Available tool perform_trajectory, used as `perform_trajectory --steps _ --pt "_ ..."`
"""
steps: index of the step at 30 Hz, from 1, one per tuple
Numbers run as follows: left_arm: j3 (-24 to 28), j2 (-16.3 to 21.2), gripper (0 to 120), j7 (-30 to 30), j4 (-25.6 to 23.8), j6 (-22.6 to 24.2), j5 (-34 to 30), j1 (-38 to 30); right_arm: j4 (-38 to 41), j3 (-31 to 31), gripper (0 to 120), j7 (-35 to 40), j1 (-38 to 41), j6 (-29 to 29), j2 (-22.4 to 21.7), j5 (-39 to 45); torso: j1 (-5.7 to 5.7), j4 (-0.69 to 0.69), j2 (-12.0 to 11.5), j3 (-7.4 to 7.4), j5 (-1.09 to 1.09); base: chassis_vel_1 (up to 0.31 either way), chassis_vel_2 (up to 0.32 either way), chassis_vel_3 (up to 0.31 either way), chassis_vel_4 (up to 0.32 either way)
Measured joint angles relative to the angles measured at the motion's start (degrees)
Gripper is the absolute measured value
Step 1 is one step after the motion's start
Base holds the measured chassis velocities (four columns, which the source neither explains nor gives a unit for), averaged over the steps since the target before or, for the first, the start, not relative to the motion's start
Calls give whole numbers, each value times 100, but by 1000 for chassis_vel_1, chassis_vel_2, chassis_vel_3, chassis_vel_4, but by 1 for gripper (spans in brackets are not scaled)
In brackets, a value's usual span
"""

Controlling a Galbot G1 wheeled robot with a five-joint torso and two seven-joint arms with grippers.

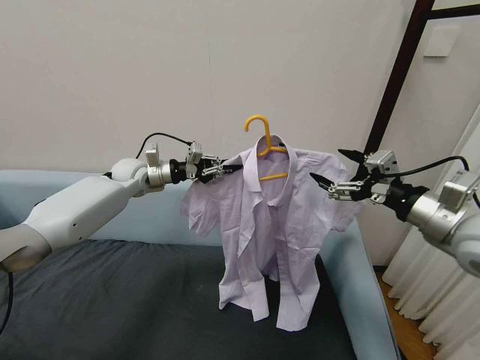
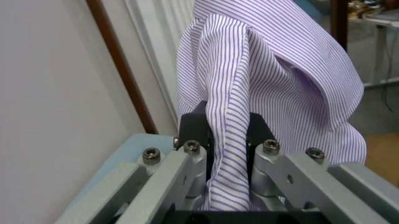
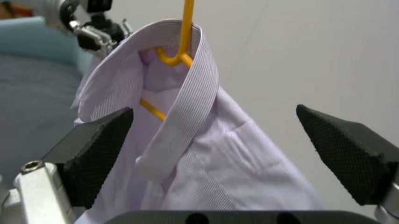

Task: Pick up the clothes from the sofa and hang them on the clothes hanger.

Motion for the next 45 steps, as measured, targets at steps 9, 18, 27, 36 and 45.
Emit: perform_trajectory --steps 9,18,27,36,45 --pt "74 -236 8 454 -191 -85 268 12 -32 -110 100 -920 -22 -517 -412 -646 0 -1 0 0 1 0 0 0 0" --pt "74 -627 8 664 35 -253 325 71 33 -178 100 -991 -95 -662 -957 -528 0 -3 0 0 1 0 0 0 0" --pt "-34 -578 8 649 -165 -275 328 247 74 -340 68 -850 -126 -767 -1022 -292 0 1 0 0 -1 0 0 0 0" --pt "-65 -539 8 621 -299 -274 314 312 131 -381 38 -909 -146 -776 -992 -271 0 -1 0 0 0 0 0 0 0" --pt "-74 -550 8 467 -367 -395 351 392 161 -413 7 -1084 -178 -680 -1005 -324 0 -1 0 0 -1 0 0 0 0"
